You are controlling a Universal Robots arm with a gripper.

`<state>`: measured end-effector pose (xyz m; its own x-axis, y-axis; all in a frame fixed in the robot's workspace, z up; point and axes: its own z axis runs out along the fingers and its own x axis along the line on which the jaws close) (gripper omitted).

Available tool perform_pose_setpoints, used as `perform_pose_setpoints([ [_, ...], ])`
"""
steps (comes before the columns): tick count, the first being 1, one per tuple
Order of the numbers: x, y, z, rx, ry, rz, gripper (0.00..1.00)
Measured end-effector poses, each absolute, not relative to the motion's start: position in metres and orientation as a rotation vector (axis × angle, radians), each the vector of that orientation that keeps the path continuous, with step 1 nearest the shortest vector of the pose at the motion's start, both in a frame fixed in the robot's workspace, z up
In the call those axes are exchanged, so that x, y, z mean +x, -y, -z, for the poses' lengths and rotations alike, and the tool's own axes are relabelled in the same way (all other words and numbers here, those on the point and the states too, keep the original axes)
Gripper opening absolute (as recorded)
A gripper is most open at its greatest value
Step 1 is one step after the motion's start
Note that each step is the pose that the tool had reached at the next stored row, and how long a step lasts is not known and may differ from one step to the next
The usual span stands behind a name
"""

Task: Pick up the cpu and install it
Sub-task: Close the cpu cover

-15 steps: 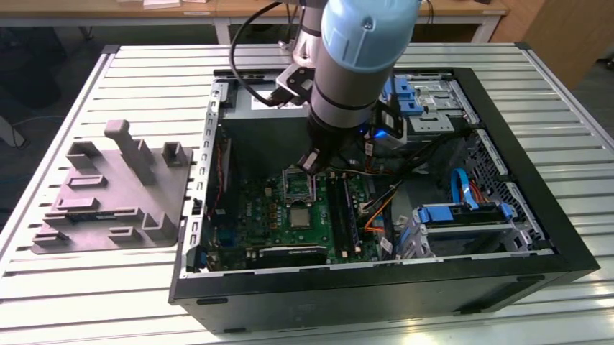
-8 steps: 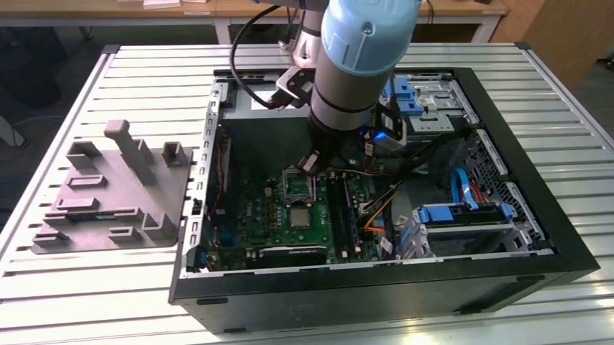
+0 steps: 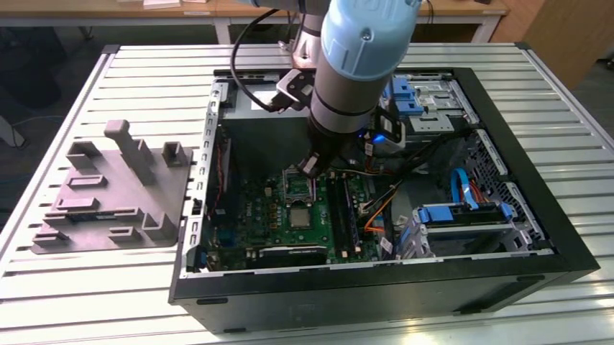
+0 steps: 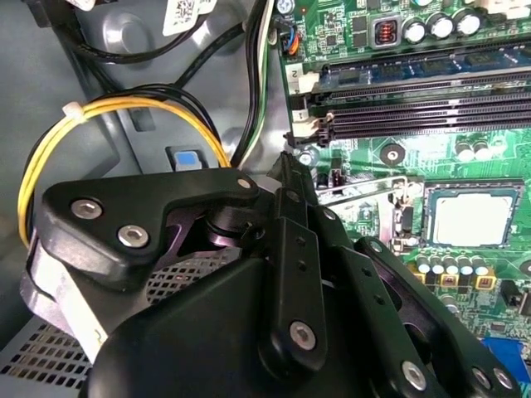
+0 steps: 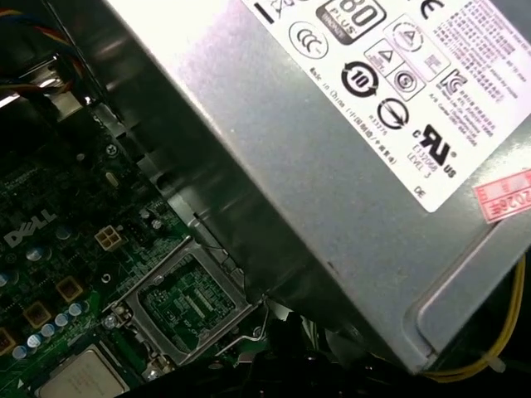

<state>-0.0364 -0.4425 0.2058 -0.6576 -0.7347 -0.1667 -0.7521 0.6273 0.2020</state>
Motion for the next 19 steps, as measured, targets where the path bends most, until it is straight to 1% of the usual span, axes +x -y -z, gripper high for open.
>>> perform_pose_setpoints([
  [10,-0.0365,0.4398,-0.2002,-1.269,-2.773,-0.391,0.11],
  [12,-0.0365,0.4394,-0.2001,-1.271,-2.777,-0.38,0.11],
  [19,-0.0366,0.4377,-0.2003,-1.284,-2.802,-0.315,0.11],
])
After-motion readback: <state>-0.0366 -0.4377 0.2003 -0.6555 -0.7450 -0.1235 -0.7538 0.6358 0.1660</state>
